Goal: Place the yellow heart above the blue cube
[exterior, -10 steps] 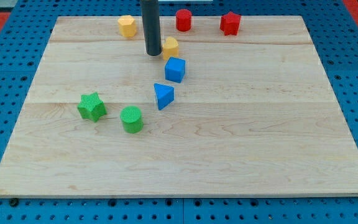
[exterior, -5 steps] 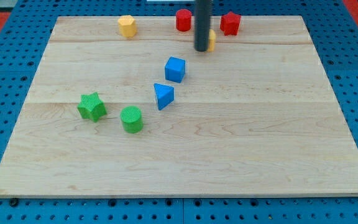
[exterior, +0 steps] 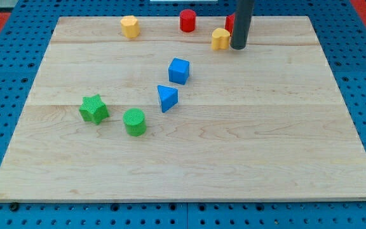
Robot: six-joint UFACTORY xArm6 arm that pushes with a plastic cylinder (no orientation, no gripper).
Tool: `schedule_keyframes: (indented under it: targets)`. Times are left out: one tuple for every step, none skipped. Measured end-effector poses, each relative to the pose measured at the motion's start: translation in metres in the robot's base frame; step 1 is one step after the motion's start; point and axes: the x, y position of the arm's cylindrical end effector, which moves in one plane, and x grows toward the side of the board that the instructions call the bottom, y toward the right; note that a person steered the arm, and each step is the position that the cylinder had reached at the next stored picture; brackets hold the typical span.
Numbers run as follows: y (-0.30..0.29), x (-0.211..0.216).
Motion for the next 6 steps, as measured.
schedule_keyframes:
  targets:
    - [-0.019,-0.015]
    - [-0.001,-0.022]
    - [-0.036,-0.047]
    - [-0.073,-0.041]
    - [-0.055,-0.028]
    - [-0.045,-0.020]
